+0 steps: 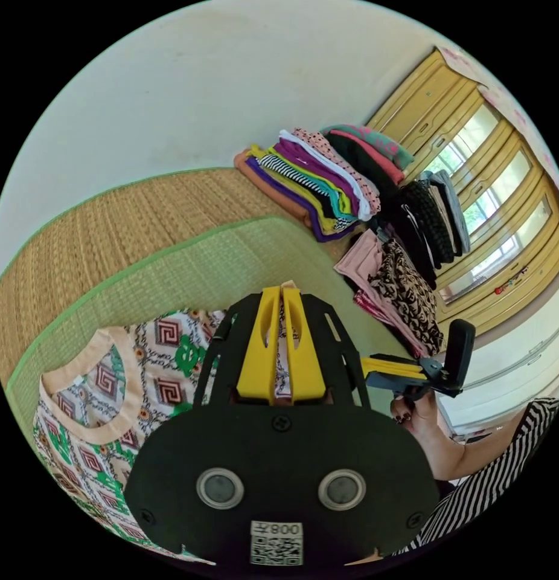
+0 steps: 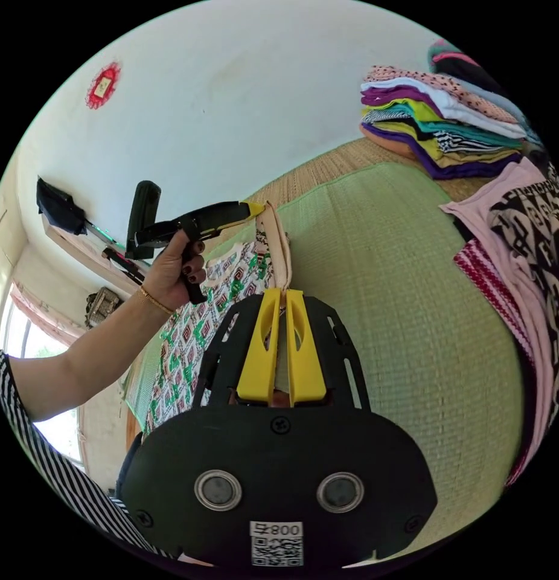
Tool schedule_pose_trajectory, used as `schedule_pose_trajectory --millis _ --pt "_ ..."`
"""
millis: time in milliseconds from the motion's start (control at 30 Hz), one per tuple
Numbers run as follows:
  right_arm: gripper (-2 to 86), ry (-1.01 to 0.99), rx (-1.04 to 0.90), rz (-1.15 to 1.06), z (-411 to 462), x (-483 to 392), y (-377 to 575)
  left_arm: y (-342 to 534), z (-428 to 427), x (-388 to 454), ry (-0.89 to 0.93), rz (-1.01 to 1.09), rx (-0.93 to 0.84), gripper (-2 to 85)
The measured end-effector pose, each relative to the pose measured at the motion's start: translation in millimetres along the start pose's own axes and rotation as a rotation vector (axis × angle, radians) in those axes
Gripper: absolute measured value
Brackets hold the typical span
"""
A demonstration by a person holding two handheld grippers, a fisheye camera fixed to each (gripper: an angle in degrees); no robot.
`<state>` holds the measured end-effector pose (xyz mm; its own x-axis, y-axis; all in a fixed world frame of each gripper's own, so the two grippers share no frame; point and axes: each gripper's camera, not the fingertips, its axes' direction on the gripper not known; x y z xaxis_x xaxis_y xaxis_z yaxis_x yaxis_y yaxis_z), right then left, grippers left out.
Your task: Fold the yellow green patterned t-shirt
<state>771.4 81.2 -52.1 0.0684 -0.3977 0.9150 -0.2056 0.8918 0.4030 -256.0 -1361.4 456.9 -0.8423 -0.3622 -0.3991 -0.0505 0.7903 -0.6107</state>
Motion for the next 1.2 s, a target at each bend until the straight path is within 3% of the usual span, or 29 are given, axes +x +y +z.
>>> schedule_pose_trajectory --millis 400,567,867,967,1200 --pt "0.2 0.156 0.004 0.228 4 92 -5 4 28 8 0.068 -0.017 -0.105 1.1" --pt "0.1 0.073 -0.012 0.086 34 78 -31 23 27 8 -0.055 0.033 -0.220 0.3" --pt "0.1 0.214 -0.188 -0.096 143 81 -116 39 -36 -4 -0.056 -0.001 -0.130 0.2" --pt "0.0 0.301 -0.258 -0.127 181 95 -126 56 -63 -14 -0.146 -0.013 -0.124 0.1" --pt "0.0 0.289 -0.195 -0.032 204 133 -125 72 -112 -42 -0.242 -0.051 -0.165 0.2"
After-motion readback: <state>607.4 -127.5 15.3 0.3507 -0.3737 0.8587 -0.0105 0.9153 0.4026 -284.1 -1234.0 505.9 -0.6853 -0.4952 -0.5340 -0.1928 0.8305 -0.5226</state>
